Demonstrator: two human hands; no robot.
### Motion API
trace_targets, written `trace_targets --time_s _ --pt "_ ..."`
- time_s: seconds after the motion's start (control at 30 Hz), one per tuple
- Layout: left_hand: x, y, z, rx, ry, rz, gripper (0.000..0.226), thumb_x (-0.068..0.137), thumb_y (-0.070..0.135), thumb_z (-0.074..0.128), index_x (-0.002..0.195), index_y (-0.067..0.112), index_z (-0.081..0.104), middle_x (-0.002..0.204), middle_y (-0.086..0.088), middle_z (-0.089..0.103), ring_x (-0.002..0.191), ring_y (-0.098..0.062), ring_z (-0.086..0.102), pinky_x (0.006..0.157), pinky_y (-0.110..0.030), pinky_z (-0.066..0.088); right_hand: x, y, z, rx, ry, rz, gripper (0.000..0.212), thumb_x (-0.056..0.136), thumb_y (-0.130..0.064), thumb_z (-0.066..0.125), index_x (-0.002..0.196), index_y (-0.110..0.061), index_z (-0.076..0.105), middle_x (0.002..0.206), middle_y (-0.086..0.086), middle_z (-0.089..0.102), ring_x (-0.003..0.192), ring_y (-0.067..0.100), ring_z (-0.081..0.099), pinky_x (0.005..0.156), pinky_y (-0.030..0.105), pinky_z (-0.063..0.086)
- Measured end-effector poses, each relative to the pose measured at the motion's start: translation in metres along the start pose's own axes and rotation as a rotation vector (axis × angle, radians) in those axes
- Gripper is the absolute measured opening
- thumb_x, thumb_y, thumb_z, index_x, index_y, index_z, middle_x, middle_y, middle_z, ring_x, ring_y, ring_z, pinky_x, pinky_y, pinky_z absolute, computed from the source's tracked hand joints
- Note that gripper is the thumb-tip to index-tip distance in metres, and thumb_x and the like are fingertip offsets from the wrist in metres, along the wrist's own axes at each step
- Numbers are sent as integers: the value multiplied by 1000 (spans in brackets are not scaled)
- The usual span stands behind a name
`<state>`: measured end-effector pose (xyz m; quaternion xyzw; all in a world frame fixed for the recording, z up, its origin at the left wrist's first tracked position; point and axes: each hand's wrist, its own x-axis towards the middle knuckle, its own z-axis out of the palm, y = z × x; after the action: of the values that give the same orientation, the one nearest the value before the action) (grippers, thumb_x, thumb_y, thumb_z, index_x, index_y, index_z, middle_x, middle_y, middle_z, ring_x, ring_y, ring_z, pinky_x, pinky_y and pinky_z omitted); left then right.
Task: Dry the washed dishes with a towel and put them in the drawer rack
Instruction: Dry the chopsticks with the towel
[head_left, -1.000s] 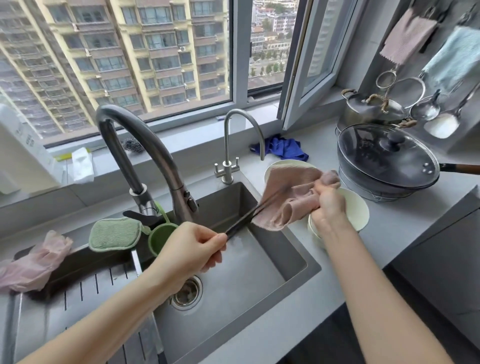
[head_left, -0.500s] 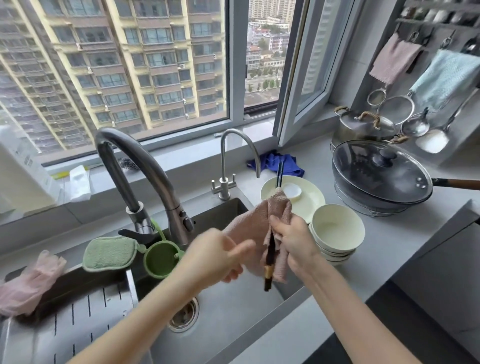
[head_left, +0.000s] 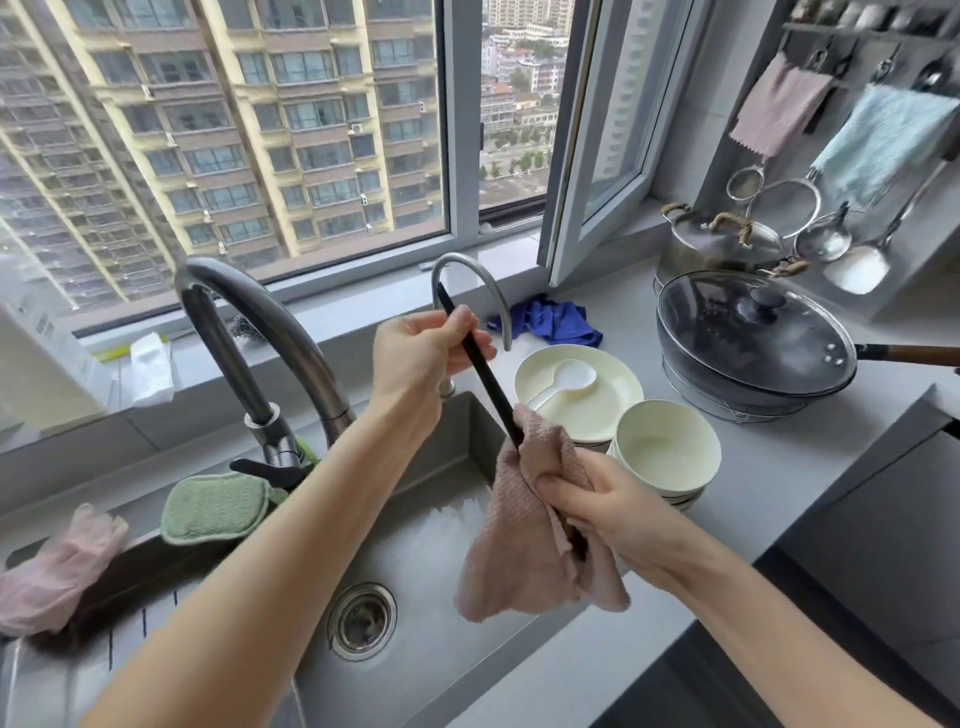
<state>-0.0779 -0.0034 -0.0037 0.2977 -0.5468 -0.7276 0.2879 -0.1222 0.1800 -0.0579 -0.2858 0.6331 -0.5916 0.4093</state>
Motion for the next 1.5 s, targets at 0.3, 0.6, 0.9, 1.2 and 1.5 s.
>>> trace_targets --time_s 0.3,0.6,0.9,1.2,1.5 --pt "4 62 2 -91 13 92 11 87 6 63 77 2 64 60 -7 70 59 -20 70 66 -33 61 13 -36 -31 -139 16 -78 15 91 -8 58 104 -7 63 88 4 71 88 16 66 75 23 53" --pt "-12 152 -123 -315 360 285 17 78 10 71 84 5 56 56 -5 70 62 -21 72 60 -34 59 48 -100 -5 -692 73 -226 8 91 -5 57 87 0 53 63 9 57 59 23 53 56 44 44" --pt "-67 221 -270 -219 675 559 23 79 17 73 77 16 50 54 6 66 48 -7 65 40 -25 46 88 -196 174 -628 -294 -537 3 91 -9 58 89 -8 60 69 -1 62 62 11 61 63 30 53" --pt "-124 337 -376 33 952 1013 18 83 7 70 70 17 63 56 9 59 54 -8 61 58 -30 59 128 -209 328 -633 -460 -526 6 92 -13 57 88 -14 60 78 2 63 79 23 66 74 43 58" --pt "-94 371 -428 517 1072 1090 19 76 21 72 60 30 64 49 17 60 60 -16 60 70 -48 57 156 -205 382 -639 -505 -453 6 94 -9 55 88 -10 57 84 9 59 77 22 62 69 43 60"
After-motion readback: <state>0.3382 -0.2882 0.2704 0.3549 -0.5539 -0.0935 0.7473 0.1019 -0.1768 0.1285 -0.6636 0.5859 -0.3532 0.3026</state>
